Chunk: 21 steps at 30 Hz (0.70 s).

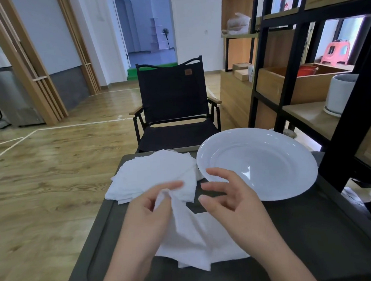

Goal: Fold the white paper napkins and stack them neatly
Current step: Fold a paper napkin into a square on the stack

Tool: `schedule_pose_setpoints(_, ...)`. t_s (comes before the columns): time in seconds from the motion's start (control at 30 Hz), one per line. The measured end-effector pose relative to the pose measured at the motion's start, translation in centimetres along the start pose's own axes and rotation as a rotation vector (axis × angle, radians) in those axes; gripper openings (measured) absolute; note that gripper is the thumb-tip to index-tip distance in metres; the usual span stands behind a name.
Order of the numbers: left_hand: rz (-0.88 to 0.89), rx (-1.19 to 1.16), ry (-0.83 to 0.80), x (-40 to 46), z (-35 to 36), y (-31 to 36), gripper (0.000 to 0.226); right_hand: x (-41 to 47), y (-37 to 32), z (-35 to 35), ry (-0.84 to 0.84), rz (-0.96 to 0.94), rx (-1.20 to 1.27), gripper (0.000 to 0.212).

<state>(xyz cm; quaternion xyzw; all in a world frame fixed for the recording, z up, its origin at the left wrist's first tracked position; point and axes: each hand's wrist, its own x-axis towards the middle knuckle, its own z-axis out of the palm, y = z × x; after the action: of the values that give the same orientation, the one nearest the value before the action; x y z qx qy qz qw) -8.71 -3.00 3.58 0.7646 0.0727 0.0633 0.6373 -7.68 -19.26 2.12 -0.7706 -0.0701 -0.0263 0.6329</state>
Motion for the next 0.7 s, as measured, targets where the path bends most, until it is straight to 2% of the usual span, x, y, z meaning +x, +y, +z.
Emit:
schedule_pose_setpoints(0.13,-0.054,0.064,-0.079,-0.45,0.11,0.56,0.020,0.32,0.29,-0.07,0.066,0.068,-0.005,0.035)
schedule_pose_setpoints(0.23,-0.039,0.009,-0.025,-0.21,-0.07,0.32,0.008,0.30,0.24,-0.45,0.048,0.077,0.050,0.031)
schedule_pose_setpoints(0.37,-0.100,-0.220,0.092,-0.17,0.11,0.35,0.016,0.56,0.32,-0.38,-0.084,0.227,0.179,0.031)
schedule_pose_setpoints(0.47,-0.109,-0.262,0.110,-0.19,0.48,0.56,0.024,0.40,0.06,-0.29,-0.153,0.256,0.206,0.030)
schedule_pose_setpoints(0.6,-0.043,-0.164,0.106,-0.17,0.87,0.48,0.020,0.24,-0.12,-0.62,-0.050,0.156,0.137,0.059)
schedule_pose_setpoints(0.7,0.068,-0.080,0.042,-0.15,0.61,0.07,0.046,0.17,-0.48,-0.90,0.044,0.113,0.173,0.059)
